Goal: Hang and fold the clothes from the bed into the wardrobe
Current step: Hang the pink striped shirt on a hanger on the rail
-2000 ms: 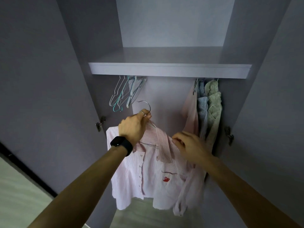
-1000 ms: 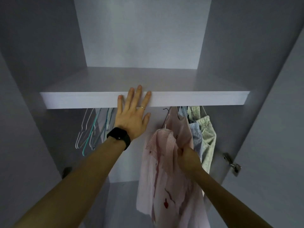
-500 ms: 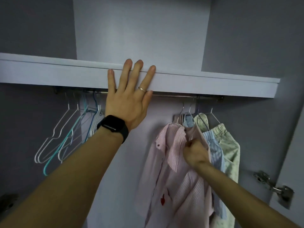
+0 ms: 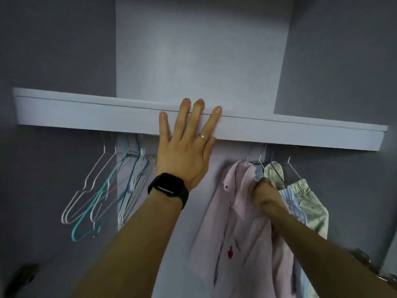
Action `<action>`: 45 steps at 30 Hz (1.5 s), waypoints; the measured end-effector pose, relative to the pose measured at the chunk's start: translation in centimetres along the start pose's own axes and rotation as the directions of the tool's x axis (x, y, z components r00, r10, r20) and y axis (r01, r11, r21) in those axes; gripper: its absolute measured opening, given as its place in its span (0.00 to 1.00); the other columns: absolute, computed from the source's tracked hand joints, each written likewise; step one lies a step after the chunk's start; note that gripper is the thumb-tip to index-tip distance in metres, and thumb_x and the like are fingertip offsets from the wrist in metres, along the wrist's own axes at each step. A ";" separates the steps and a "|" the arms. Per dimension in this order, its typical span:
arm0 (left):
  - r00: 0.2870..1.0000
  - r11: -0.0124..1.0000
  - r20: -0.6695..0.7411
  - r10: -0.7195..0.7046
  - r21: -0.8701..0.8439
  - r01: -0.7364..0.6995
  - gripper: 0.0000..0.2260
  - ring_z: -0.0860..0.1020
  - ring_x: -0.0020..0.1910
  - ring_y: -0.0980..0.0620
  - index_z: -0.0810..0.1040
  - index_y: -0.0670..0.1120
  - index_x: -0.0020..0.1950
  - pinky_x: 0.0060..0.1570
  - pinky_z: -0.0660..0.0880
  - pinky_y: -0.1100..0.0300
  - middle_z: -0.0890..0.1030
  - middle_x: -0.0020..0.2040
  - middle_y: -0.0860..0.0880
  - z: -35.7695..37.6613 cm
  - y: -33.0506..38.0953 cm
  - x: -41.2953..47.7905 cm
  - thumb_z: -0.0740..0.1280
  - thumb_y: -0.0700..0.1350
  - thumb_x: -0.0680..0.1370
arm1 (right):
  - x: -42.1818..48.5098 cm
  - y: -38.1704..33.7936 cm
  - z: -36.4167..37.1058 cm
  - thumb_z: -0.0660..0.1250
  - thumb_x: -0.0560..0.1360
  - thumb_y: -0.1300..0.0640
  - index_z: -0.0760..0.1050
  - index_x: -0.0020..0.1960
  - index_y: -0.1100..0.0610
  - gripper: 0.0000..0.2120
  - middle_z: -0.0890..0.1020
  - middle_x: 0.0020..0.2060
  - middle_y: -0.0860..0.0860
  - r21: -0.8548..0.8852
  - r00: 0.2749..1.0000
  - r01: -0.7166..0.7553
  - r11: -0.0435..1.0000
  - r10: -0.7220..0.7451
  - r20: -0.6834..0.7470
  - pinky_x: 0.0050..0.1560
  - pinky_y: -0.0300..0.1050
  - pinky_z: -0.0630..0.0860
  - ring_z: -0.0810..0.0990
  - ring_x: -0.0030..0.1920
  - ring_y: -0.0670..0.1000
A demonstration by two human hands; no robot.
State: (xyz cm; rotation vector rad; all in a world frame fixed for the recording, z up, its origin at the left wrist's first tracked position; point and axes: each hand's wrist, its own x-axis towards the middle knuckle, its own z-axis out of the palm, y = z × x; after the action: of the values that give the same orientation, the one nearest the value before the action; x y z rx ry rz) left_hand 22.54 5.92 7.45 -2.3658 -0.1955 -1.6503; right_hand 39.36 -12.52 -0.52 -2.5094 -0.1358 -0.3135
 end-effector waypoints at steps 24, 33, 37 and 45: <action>0.786 0.689 0.583 0.205 -0.657 0.308 0.25 0.66 0.74 0.41 0.71 0.48 0.74 0.72 0.65 0.45 0.67 0.76 0.42 -17.6 13.1 -6.8 0.66 0.47 0.76 | -35.5 10.5 -21.3 0.69 0.79 0.55 0.80 0.61 0.51 0.12 0.80 0.60 0.47 0.086 0.990 0.024 0.996 -0.011 -0.141 0.54 0.51 0.77 0.78 0.56 0.54; 0.358 0.364 0.472 0.806 -0.871 0.330 0.25 0.61 0.77 0.49 0.67 0.53 0.77 0.74 0.62 0.47 0.66 0.77 0.50 -27.8 28.1 -22.6 0.65 0.46 0.79 | -57.4 19.2 -25.4 0.72 0.76 0.58 0.81 0.61 0.52 0.13 0.83 0.57 0.48 -0.045 0.867 -0.423 0.905 0.390 -0.310 0.54 0.49 0.77 0.79 0.54 0.57; 0.216 0.210 0.267 0.939 -0.944 0.253 0.24 0.63 0.76 0.49 0.66 0.54 0.77 0.74 0.61 0.50 0.66 0.77 0.50 -33.7 34.0 -25.1 0.64 0.47 0.80 | -66.7 21.6 -27.6 0.73 0.75 0.58 0.81 0.60 0.50 0.14 0.84 0.57 0.47 -0.048 0.704 -0.651 0.758 0.578 -0.413 0.57 0.39 0.70 0.79 0.57 0.55; -0.077 -0.144 -0.165 0.983 -0.964 0.226 0.23 0.64 0.75 0.51 0.69 0.49 0.76 0.73 0.58 0.58 0.65 0.76 0.51 -48.8 44.5 -32.1 0.64 0.44 0.80 | -86.0 22.1 -29.8 0.76 0.72 0.60 0.82 0.56 0.50 0.14 0.85 0.51 0.49 0.197 0.139 -0.928 0.316 0.785 -0.604 0.53 0.50 0.76 0.80 0.51 0.59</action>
State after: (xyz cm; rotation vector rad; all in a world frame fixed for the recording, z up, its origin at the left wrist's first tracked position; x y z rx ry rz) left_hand -21.57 -49.34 -12.28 -2.5076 2.2365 0.8631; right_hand -45.81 -50.01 -11.00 -2.0412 1.7125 -0.6218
